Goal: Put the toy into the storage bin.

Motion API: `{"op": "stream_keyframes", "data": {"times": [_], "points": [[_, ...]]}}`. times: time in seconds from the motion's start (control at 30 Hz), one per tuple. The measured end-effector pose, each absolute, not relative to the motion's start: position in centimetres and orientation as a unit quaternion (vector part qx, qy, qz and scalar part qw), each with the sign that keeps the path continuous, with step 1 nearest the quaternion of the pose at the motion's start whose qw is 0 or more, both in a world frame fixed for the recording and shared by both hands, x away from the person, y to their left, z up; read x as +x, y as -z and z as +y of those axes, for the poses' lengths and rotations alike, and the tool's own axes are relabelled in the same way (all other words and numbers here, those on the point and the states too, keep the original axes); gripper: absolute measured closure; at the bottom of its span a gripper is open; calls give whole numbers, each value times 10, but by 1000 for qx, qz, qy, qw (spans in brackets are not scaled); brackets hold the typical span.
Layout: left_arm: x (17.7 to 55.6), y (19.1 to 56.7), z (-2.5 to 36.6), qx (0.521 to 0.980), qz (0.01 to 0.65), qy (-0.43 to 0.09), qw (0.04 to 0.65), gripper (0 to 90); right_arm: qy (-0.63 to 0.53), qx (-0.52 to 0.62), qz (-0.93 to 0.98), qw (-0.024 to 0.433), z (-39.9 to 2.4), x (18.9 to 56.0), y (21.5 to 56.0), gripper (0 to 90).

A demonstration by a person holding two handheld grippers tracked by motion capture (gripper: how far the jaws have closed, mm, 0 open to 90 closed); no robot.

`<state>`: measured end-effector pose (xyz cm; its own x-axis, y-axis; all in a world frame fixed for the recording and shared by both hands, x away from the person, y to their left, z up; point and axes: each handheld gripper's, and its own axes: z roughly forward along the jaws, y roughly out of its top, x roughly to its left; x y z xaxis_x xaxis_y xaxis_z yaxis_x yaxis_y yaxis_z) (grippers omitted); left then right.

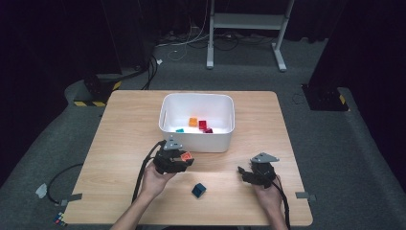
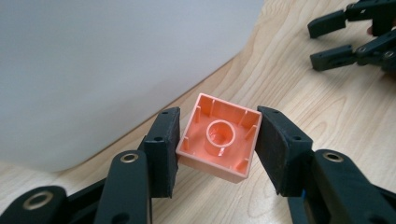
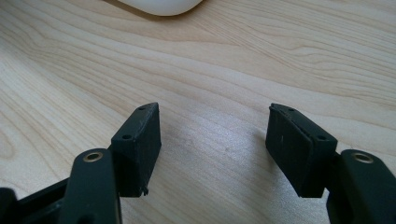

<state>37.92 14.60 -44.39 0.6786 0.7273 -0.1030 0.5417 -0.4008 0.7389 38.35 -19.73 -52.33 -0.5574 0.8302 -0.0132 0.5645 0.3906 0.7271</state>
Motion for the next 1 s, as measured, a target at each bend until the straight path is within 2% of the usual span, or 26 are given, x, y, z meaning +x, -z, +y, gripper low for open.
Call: {"op": "stream_keyframes", "data": {"times": [0.67, 1.0], "points": [[391, 376, 171, 809, 392, -116, 423, 514, -346, 429, 812, 192, -197, 384, 523, 355], [404, 356, 177, 800, 397, -113, 436, 515, -346, 429, 812, 192, -197, 384, 523, 355]]}}
